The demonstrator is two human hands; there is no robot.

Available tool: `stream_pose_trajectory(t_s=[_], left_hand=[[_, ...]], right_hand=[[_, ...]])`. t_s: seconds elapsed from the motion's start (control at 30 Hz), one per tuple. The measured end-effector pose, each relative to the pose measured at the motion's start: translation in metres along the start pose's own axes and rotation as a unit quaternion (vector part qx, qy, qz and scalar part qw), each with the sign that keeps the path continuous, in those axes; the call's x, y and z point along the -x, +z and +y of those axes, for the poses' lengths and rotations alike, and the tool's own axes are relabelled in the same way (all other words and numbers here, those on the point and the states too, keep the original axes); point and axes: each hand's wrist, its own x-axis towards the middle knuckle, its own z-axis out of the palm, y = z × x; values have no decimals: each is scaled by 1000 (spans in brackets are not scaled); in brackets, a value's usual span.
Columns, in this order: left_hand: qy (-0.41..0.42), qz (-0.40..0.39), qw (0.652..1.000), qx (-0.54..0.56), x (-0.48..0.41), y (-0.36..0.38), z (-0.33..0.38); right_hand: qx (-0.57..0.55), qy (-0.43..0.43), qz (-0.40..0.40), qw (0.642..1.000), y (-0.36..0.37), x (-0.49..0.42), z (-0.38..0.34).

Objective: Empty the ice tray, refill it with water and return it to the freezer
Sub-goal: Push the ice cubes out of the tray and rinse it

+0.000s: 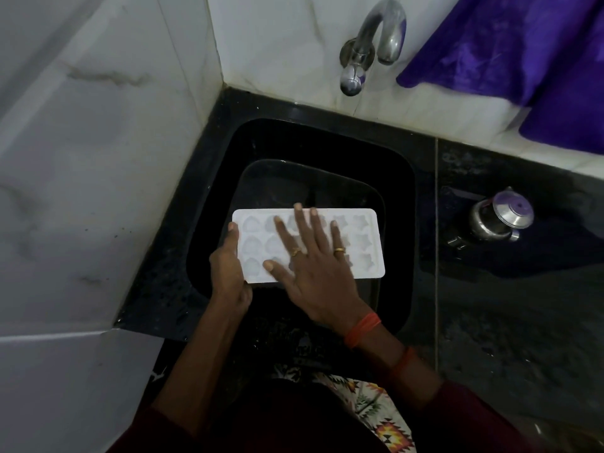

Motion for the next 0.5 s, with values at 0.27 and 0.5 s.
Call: stream_pose_trajectory(t_s=[0.27, 0.5], left_hand=[[-9, 3, 1000, 9, -3, -3, 3], [4, 15, 1000, 17, -10, -3, 5]], right_hand=[[29, -66, 11, 997, 13, -8, -9], [44, 32, -22, 998, 5, -12, 51]])
